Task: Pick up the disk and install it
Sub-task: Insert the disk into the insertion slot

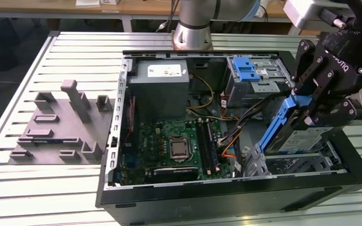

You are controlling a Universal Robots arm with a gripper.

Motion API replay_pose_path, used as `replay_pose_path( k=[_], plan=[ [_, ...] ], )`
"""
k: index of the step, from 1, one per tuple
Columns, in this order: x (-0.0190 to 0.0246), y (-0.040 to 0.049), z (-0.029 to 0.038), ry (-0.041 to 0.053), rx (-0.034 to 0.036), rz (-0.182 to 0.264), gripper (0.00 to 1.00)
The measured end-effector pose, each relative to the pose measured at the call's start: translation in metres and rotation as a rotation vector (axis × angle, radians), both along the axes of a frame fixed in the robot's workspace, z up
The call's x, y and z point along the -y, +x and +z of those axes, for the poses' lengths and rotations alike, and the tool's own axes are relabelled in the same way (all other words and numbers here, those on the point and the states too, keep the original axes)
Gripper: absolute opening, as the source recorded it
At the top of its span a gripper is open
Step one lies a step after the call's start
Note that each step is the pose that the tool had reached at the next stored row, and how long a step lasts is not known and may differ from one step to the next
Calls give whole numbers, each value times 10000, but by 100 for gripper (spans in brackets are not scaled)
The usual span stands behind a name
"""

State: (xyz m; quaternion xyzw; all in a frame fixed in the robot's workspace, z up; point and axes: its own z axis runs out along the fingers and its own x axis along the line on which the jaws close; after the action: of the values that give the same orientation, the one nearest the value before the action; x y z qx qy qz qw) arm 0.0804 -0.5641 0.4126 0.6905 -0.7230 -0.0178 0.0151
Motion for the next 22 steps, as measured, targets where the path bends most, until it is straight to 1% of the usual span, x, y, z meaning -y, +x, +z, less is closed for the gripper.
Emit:
replay_pose_path(
  k=[22],
  plan=[
    [0, 23, -299, -4, -8, 1, 37]
  ],
)
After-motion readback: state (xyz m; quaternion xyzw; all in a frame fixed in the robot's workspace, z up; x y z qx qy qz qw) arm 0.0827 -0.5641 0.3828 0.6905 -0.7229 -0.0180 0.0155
